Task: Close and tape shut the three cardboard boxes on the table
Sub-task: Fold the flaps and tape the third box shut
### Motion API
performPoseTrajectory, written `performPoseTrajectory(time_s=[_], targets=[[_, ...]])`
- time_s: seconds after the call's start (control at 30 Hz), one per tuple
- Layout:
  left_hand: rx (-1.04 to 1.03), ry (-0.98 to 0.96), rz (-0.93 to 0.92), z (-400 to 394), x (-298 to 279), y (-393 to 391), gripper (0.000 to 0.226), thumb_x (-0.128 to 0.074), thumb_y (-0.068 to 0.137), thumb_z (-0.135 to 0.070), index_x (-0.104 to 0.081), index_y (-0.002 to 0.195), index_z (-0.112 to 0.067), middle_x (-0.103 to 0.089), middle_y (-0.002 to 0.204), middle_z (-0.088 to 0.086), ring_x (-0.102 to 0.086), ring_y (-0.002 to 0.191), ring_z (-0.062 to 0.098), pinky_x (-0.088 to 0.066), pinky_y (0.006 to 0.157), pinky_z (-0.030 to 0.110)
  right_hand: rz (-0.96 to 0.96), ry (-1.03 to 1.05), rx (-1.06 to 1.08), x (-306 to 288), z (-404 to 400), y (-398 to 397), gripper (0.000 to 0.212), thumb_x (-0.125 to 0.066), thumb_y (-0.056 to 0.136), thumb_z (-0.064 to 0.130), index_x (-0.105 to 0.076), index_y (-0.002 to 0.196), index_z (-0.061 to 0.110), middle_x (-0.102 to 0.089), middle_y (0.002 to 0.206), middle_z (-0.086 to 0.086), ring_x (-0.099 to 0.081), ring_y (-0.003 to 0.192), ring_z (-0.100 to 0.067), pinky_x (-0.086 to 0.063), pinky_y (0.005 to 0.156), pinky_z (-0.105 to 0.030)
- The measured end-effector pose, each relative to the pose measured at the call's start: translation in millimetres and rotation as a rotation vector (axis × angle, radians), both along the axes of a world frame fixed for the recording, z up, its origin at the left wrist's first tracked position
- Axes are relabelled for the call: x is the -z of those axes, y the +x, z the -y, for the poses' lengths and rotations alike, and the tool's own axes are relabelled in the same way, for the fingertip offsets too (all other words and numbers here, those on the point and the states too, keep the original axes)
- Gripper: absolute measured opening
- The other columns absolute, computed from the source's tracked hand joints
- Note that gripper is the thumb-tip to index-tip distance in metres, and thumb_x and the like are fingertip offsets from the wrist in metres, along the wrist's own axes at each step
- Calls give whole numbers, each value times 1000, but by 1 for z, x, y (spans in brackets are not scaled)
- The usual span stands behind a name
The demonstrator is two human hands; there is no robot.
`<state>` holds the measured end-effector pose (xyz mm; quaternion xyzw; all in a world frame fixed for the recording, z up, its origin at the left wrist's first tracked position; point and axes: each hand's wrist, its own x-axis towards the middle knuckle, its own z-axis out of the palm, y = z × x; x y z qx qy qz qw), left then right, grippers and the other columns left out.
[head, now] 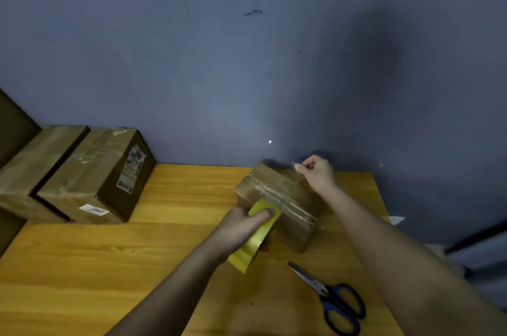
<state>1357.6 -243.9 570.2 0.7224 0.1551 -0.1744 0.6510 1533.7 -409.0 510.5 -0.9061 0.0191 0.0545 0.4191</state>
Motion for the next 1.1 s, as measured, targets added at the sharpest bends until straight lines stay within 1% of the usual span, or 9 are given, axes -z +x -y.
performPoseTrajectory(time_s=[0.23, 0.4, 0.53, 0.7, 0.8, 0.87, 0.93, 1.03, 1.1], targets=[[-35, 45, -95, 4, 4, 14, 27, -59, 91, -29, -63, 78, -6, -68, 66, 16, -64, 57, 30, -51, 56, 29, -119, 66, 58, 25, -2, 5, 28, -74, 82, 23, -52, 65, 21, -65, 83, -11, -63, 84, -30, -50, 78, -37], [-20, 80, -104, 1, 11, 15, 29, -59, 90, -31, -64, 78, -6, -70, 69, 16, -66, 60, 29, -56, 61, 31, -216, 52, 45, 32, -2, 7, 18, -73, 84, 26, -62, 88, 12, -65, 99, -13, -59, 92, -27, -42, 77, -30], [-3, 98, -106, 0, 16, 17, 31, -60, 89, -34, -66, 82, -4, -71, 69, 15, -66, 61, 29, -54, 63, 32, -340, 74, 8, 31, -2, 6, 16, -68, 89, 25, -59, 93, 11, -65, 105, -16, -57, 88, -24, -41, 76, -28], [-36, 97, -119, 1, 19, 17, 27, -61, 88, -30, -63, 86, -3, -69, 66, 13, -64, 58, 28, -51, 56, 29, -622, 130, 9, 13, 1, 2, 16, -59, 91, 24, -65, 84, 10, -66, 81, -12, -59, 62, -21, -44, 57, -25], [-44, 91, -125, 0, 20, 18, 28, -62, 87, -28, -64, 87, -1, -68, 66, 14, -64, 56, 28, -53, 56, 30, -745, 65, -44, 11, 2, 2, 26, -50, 95, 21, -61, 75, 8, -62, 73, -12, -58, 61, -24, -44, 56, -25], [-39, 82, -130, -1, 19, 18, 28, -62, 88, -27, -63, 89, 0, -68, 66, 14, -63, 54, 27, -50, 53, 28, -690, 18, -1, 18, 1, 5, 19, -50, 94, 17, -63, 92, 3, -64, 92, -17, -61, 76, -27, -47, 63, -27], [-32, 76, -120, 0, 18, 17, 24, -61, 89, -26, -62, 87, -3, -67, 67, 15, -62, 53, 25, -49, 50, 26, -441, -75, 65, 26, 2, 4, 25, -53, 91, 10, -60, 115, 5, -62, 116, -14, -60, 100, -30, -45, 75, -28], [-27, 53, -113, 3, 19, 18, 23, -60, 90, -26, -62, 86, -4, -67, 67, 14, -62, 53, 25, -49, 51, 26, 69, -252, -18, 17, -3, -14, 25, -48, 96, 9, -63, 116, 15, -66, 114, -8, -62, 98, -27, -46, 71, -28], [-19, 52, -115, 4, 22, 17, 24, -61, 90, -27, -62, 86, -3, -68, 66, 14, -63, 53, 25, -50, 51, 26, 174, -362, -162, 14, -15, -31, 32, -39, 103, 24, -59, 126, 14, -65, 119, -12, -62, 103, -31, -50, 80, -35]])
